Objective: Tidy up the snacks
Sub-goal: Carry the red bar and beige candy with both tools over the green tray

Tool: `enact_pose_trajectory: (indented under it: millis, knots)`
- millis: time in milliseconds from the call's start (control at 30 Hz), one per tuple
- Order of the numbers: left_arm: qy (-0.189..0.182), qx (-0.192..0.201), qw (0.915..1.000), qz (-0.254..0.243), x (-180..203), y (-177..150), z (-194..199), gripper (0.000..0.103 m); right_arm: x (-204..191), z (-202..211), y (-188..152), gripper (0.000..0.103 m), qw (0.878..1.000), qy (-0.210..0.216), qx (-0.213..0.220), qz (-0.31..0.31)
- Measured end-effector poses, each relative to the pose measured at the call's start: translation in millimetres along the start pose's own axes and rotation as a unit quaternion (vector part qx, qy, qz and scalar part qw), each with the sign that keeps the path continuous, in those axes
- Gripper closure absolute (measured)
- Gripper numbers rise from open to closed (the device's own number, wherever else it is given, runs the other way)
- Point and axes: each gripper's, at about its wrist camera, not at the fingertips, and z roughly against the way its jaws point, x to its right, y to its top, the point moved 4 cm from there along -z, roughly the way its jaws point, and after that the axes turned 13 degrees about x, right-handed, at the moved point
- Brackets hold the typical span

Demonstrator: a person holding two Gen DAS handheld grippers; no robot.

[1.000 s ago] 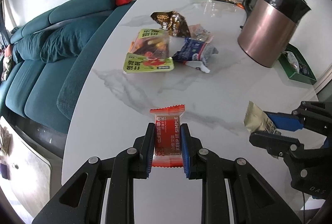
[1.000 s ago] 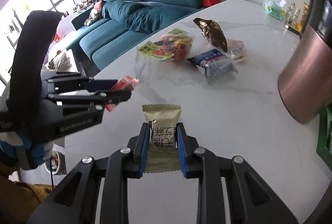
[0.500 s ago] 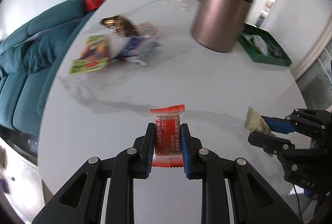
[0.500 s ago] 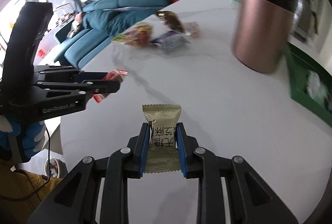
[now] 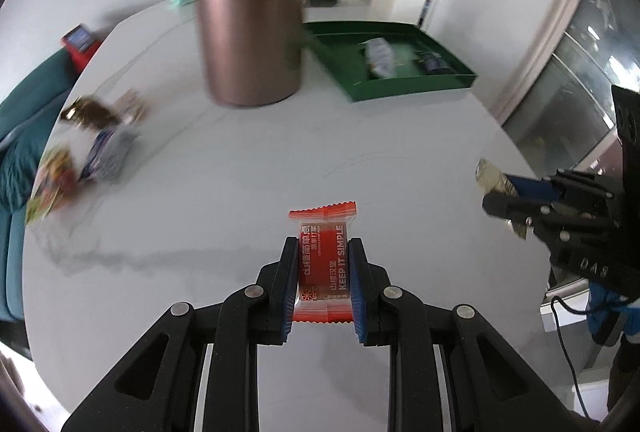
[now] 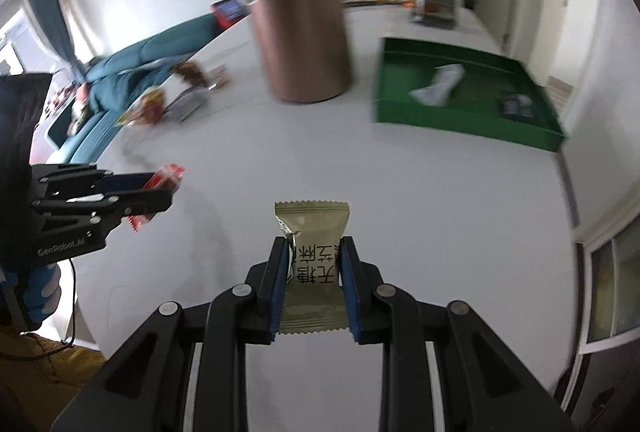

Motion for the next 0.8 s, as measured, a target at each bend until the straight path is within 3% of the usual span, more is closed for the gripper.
enact_pose_trajectory:
  millis: [167,333,633,800]
  knots:
    - [-0.007,0.027,0.9993,-0.025,38,45,-9,0.084,49,21,23,0.08,0.999,-0.035,0.031,-0.007]
    - [0.002,0.07,0.9962,-0.051,64,107,-14,0.084,92,35,68,0.08,0.996,-0.06,0.071,-0.002]
    - [0.016,0.139,0.9894,-0.039,82,213,-26,0.083,140,41,152,0.08,0.987,-0.08,0.138,0.017]
    - [0.023,0.172,0.9844,-0.033,91,254,-32,0.083,161,32,191,0.08,0.982,-0.085,0.164,0.027]
